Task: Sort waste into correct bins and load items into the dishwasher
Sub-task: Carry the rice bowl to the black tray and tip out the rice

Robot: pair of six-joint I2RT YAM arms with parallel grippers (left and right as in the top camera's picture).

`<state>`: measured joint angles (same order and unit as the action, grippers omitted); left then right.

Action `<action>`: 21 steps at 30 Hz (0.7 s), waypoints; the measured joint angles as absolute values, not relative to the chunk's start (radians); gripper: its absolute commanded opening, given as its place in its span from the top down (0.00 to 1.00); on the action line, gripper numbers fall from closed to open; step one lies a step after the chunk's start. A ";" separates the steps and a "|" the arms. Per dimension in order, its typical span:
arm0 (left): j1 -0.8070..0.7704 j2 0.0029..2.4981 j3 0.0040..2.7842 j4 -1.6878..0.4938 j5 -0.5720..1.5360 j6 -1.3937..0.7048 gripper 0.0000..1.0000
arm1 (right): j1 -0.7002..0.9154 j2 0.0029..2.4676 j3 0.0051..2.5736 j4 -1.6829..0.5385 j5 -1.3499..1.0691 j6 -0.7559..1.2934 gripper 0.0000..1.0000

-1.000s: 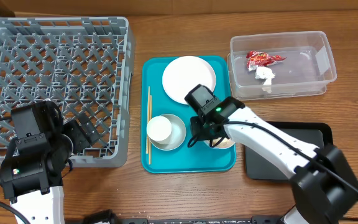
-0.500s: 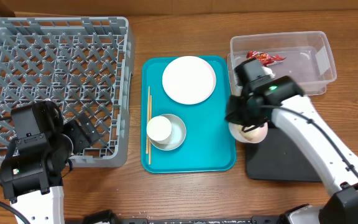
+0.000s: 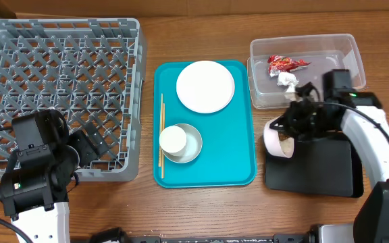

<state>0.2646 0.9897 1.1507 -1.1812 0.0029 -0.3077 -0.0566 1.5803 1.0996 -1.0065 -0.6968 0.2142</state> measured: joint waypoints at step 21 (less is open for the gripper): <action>0.265 0.990 1.151 -1.182 0.003 -0.307 0.00 | -0.361 1.580 0.987 -0.997 -1.085 0.135 0.96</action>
